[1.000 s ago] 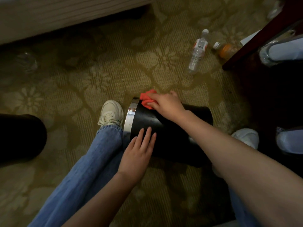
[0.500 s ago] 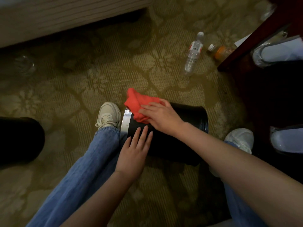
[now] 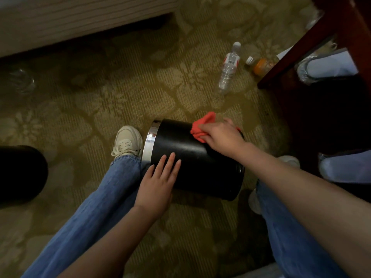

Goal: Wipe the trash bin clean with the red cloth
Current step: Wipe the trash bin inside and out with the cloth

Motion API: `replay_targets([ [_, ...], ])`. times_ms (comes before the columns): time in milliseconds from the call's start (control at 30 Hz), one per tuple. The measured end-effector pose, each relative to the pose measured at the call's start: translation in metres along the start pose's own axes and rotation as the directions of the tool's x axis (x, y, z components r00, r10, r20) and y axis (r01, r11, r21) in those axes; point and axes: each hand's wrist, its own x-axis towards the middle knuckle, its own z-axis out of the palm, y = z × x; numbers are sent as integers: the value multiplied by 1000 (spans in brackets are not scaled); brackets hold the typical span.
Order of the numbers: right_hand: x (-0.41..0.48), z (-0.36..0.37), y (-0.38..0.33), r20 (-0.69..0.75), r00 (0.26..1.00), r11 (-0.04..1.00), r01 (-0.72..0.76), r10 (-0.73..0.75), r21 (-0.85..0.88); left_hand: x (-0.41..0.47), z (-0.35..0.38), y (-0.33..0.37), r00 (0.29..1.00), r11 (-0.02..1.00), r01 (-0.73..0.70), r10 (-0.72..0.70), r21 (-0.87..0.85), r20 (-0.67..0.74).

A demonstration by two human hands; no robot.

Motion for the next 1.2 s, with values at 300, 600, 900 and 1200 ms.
replay_targets([
  [300, 13, 15, -60, -70, 992, 993, 99, -103, -61, 3, -1, -1, 999, 996, -21, 25, 92, -39],
  [600, -19, -2, -7, -127, 989, 997, 72, -70, 13, 68, -47, 18, 999, 998, 22, -25, 61, 46],
  [900, -67, -40, 51, -416, 893, 977, -99, 172, 191, 86, -50, 24, 960, 999, 39, -27, -38, 278],
  [1200, -90, 5, 7, -58, 996, 995, -67, 63, -70, 83, -49, 34, 971, 999, 37, -41, 25, 236],
])
